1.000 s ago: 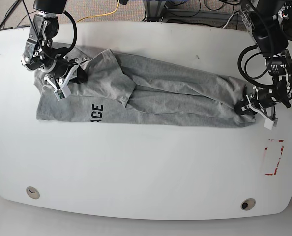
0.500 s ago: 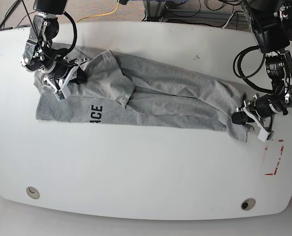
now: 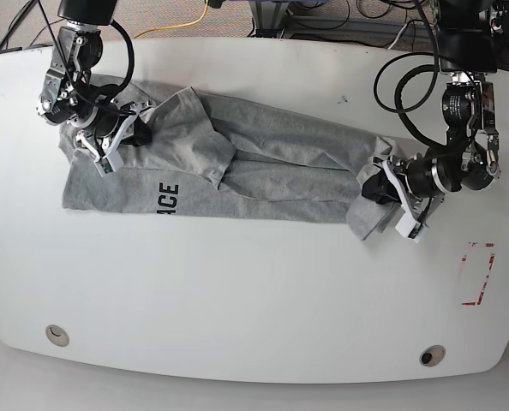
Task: Layout the t-shirt on the table in an organized manner, then fold the t-shirt properly
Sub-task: 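Fold the held strip end with the left gripper toward the right gripper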
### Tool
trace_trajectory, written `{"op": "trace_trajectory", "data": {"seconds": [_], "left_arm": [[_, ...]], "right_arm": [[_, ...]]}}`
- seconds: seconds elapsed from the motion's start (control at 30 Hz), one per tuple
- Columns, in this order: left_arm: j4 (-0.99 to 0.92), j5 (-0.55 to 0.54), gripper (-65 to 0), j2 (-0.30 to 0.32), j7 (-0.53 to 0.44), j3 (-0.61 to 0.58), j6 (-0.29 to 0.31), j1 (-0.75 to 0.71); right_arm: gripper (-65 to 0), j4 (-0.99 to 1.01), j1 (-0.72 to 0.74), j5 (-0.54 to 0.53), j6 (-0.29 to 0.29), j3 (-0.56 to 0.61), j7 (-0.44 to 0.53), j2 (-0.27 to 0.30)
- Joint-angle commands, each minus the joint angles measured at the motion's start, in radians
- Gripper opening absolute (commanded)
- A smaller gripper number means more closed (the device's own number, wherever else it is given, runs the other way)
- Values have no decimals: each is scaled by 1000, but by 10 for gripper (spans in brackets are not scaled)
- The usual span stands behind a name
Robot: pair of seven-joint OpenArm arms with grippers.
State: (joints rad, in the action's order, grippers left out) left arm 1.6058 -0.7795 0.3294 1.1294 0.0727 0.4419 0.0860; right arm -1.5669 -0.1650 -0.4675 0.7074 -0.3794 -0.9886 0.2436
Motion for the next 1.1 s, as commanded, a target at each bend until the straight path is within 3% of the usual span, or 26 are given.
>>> {"op": "trace_trajectory", "data": {"seconds": [0.0,0.43,0.63,0.8,1.07], "left_arm": [[24,-11,-650,-23,-16,-24,2,18],[21,-5,-650,-164,-16,-95,2,30],[21,90,-650,-226,-16,-152,5,51],[21,104,-650,-278,-16,-175,7,54],[20,105,-650,-298,-16,-233,7,73]], "right_arm": [[-601,-2,2,37,-9,-2,-28,12],[-601,-2,9,37,-9,0,-28,12],[-601,-2,9,37,-9,0,-28,12],[-601,-2,9,37,-9,0,-28,10],[-601,-2,9,37,-9,0,-28,10]]}}
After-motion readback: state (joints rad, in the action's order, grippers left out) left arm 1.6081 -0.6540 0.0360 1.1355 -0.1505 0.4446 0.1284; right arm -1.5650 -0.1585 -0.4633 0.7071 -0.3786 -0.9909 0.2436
